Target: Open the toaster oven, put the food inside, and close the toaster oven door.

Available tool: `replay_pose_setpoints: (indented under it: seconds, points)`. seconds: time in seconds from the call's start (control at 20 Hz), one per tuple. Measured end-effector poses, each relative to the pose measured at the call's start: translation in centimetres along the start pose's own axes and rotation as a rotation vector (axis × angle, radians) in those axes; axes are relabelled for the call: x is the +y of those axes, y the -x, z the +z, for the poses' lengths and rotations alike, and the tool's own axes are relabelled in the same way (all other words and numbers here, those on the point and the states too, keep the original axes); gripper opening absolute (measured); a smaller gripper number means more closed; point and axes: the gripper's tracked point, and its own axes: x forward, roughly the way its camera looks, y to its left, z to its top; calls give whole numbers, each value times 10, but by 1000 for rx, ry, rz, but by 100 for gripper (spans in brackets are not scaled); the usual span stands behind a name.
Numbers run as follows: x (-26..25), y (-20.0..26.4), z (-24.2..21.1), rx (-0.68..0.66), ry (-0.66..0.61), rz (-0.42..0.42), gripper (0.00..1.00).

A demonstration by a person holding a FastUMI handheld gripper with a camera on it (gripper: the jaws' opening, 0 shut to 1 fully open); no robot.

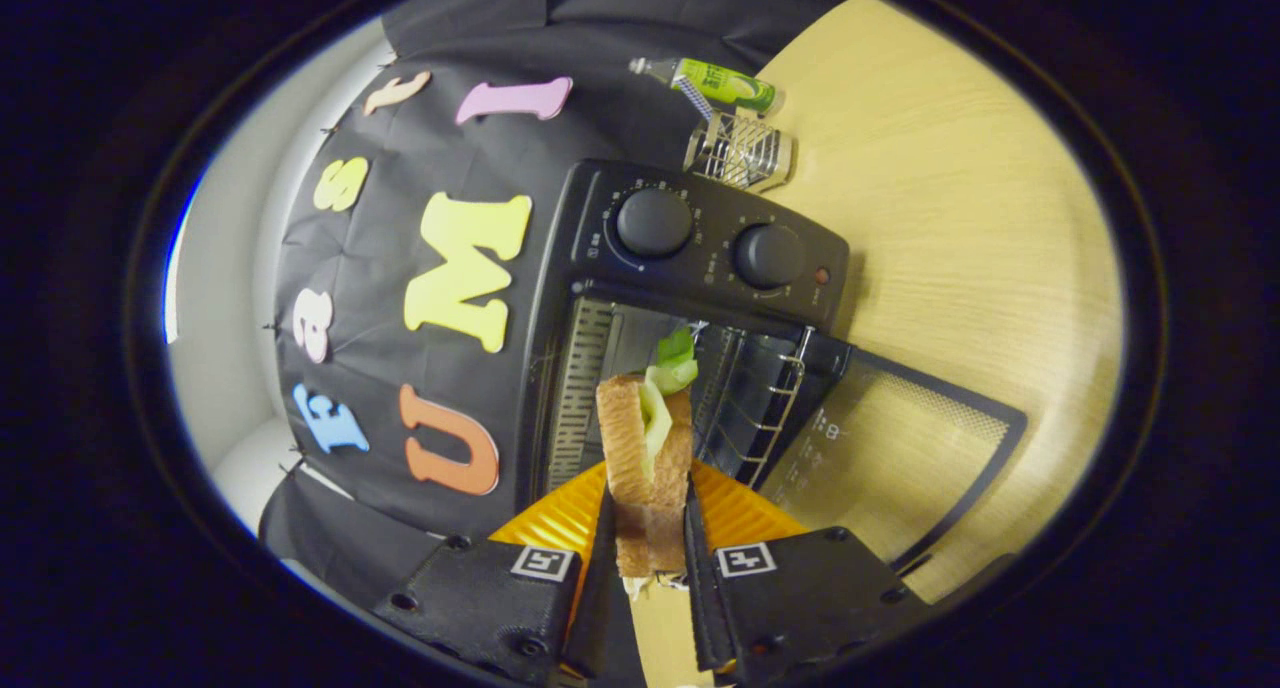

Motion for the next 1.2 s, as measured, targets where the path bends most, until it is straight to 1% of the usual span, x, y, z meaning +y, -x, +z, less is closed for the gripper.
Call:
replay_pose_setpoints:
  seconds: [0.1,0.3,0.45,0.6,0.8,1.1,1.2]
  points:
    - [2,-18,-7,4,-40,-14,39]
    - [7,-49,-9,-38,-52,-40,39]
    - [9,-66,-13,-34,-29,-50,39]
    - [8,-76,-24,-29,-33,-69,39]
    - [6,-83,-36,-77,91,-99,39]
    - [3,-93,-42,-96,187,-128,42]
    - [2,-89,-44,-87,242,-143,43]
